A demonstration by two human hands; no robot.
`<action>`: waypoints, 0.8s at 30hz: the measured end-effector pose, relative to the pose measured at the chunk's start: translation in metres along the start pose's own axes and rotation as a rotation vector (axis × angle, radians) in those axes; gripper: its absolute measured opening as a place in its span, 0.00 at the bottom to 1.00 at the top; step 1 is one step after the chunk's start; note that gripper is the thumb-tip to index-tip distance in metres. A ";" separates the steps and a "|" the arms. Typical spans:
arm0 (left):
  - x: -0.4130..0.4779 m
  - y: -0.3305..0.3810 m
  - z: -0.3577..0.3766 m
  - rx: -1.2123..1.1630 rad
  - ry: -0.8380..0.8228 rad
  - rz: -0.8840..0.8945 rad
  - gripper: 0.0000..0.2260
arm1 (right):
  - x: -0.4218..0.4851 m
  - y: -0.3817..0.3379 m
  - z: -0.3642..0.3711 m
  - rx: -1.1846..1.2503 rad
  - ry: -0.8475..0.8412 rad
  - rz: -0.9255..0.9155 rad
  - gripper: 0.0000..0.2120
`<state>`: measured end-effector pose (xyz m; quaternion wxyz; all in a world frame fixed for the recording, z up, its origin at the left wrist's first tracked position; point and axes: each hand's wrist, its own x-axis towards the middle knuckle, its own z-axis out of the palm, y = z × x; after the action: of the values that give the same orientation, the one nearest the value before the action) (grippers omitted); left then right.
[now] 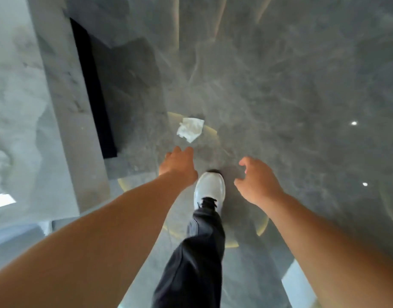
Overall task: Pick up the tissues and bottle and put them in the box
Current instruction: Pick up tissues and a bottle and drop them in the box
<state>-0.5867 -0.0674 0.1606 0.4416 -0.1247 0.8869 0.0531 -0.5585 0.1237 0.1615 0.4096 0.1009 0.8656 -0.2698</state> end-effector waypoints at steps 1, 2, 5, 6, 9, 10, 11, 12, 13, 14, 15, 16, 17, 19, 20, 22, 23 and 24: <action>0.013 -0.006 -0.010 -0.020 0.004 -0.009 0.21 | 0.009 -0.015 -0.001 -0.017 -0.014 -0.019 0.21; 0.024 -0.012 -0.019 -0.049 0.008 -0.020 0.21 | 0.017 -0.028 -0.002 -0.037 -0.030 -0.038 0.21; 0.049 -0.022 -0.033 -0.136 0.024 -0.041 0.20 | 0.035 -0.060 -0.007 -0.090 -0.060 -0.091 0.22; 0.055 -0.024 -0.034 -0.150 0.022 -0.046 0.19 | 0.041 -0.067 -0.009 -0.105 -0.061 -0.103 0.22; 0.076 -0.028 -0.031 -0.202 0.016 -0.072 0.19 | 0.061 -0.081 -0.011 -0.177 -0.057 -0.133 0.21; 0.084 -0.028 -0.028 -0.234 0.022 -0.083 0.19 | 0.068 -0.084 -0.009 -0.202 -0.059 -0.140 0.21; 0.092 -0.029 -0.025 -0.274 0.031 -0.099 0.19 | 0.077 -0.086 -0.006 -0.228 -0.065 -0.149 0.22; 0.101 -0.030 -0.021 -0.319 0.040 -0.117 0.20 | 0.086 -0.088 -0.001 -0.255 -0.072 -0.161 0.24; 0.109 -0.031 -0.016 -0.361 0.049 -0.136 0.20 | 0.096 -0.090 0.004 -0.282 -0.074 -0.172 0.25; 0.118 -0.031 -0.013 -0.398 0.061 -0.152 0.21 | 0.107 -0.091 0.009 -0.306 -0.067 -0.180 0.27; 0.126 -0.032 -0.008 -0.428 0.072 -0.168 0.21 | 0.118 -0.092 0.015 -0.328 -0.056 -0.184 0.28; 0.134 -0.034 -0.004 -0.451 0.086 -0.183 0.21 | 0.129 -0.094 0.022 -0.354 -0.041 -0.192 0.29; 0.141 -0.037 0.000 -0.470 0.106 -0.197 0.21 | 0.141 -0.095 0.029 -0.389 -0.021 -0.211 0.29; 0.151 -0.044 0.008 -0.493 0.153 -0.229 0.23 | 0.162 -0.097 0.043 -0.461 0.012 -0.256 0.30; 0.154 -0.047 0.012 -0.494 0.173 -0.248 0.24 | 0.170 -0.099 0.051 -0.483 0.009 -0.268 0.31; 0.159 -0.055 0.017 -0.467 0.185 -0.274 0.26 | 0.184 -0.100 0.065 -0.521 -0.024 -0.285 0.31; 0.161 -0.058 0.019 -0.448 0.179 -0.277 0.26 | 0.190 -0.101 0.071 -0.560 -0.038 -0.301 0.30; 0.164 -0.060 0.020 -0.434 0.168 -0.271 0.26 | 0.194 -0.101 0.077 -0.607 -0.039 -0.319 0.28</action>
<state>-0.6501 -0.1501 0.0194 0.3324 -0.3379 0.8636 0.1718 -0.6731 -0.0119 0.0118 0.3899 -0.1674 0.9034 -0.0622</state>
